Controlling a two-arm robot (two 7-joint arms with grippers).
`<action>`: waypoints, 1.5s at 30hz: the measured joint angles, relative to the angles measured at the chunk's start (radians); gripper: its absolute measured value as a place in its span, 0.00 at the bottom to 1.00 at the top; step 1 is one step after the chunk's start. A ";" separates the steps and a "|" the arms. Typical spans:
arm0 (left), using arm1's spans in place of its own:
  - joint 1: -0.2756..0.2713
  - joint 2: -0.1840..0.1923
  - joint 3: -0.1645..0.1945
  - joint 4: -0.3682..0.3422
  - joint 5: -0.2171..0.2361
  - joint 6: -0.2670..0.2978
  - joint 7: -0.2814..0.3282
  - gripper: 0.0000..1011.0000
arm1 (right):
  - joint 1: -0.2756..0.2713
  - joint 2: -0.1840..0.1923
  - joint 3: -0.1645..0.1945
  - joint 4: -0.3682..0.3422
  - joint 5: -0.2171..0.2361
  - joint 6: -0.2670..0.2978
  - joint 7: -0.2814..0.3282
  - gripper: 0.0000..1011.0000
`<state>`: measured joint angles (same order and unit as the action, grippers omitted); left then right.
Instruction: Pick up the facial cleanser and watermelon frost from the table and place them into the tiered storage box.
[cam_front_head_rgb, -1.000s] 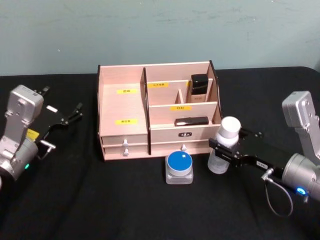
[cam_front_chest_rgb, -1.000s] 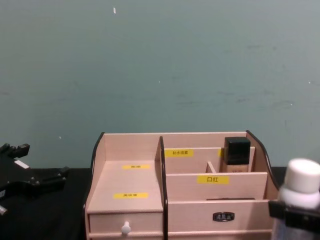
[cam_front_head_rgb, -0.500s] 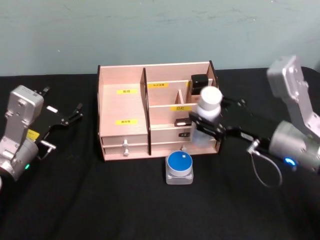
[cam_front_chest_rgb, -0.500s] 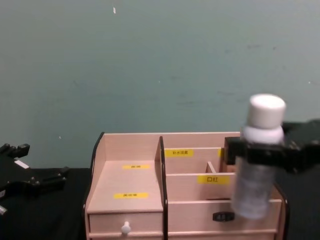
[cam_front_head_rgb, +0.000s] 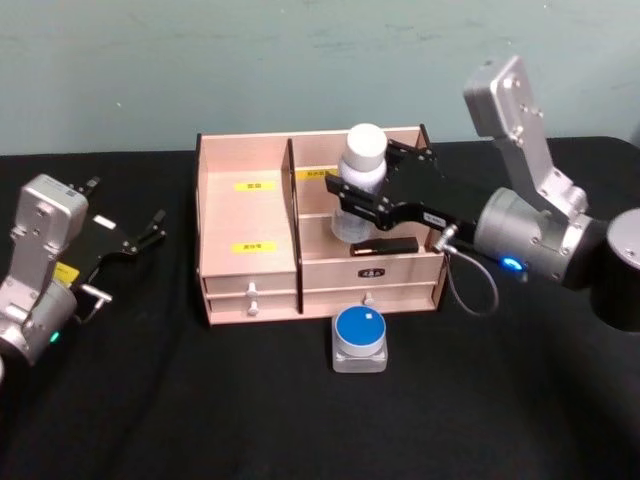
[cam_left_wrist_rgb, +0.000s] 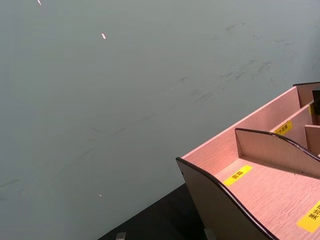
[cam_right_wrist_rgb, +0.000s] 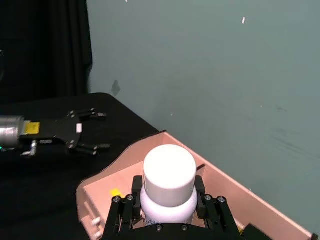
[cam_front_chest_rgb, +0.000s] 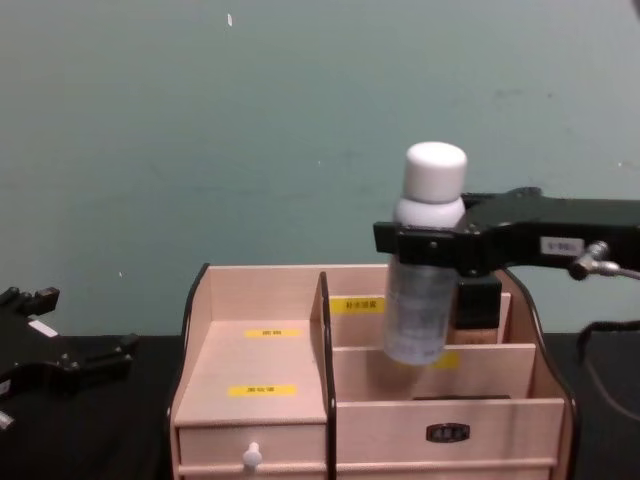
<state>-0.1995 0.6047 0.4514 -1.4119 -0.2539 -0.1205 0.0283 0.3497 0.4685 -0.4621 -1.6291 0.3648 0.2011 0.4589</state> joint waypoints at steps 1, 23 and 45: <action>0.000 0.000 0.000 0.000 0.000 0.000 0.000 1.00 | 0.009 -0.006 -0.003 0.012 -0.002 -0.003 0.000 0.59; 0.000 0.000 0.000 0.000 0.000 0.000 0.000 1.00 | 0.161 -0.136 -0.034 0.258 -0.042 -0.068 -0.003 0.59; 0.000 0.000 0.000 0.000 0.000 0.000 0.000 1.00 | 0.180 -0.156 -0.030 0.325 -0.051 -0.072 0.015 0.59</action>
<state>-0.1995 0.6047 0.4514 -1.4120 -0.2539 -0.1205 0.0283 0.5299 0.3120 -0.4918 -1.3041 0.3138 0.1288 0.4736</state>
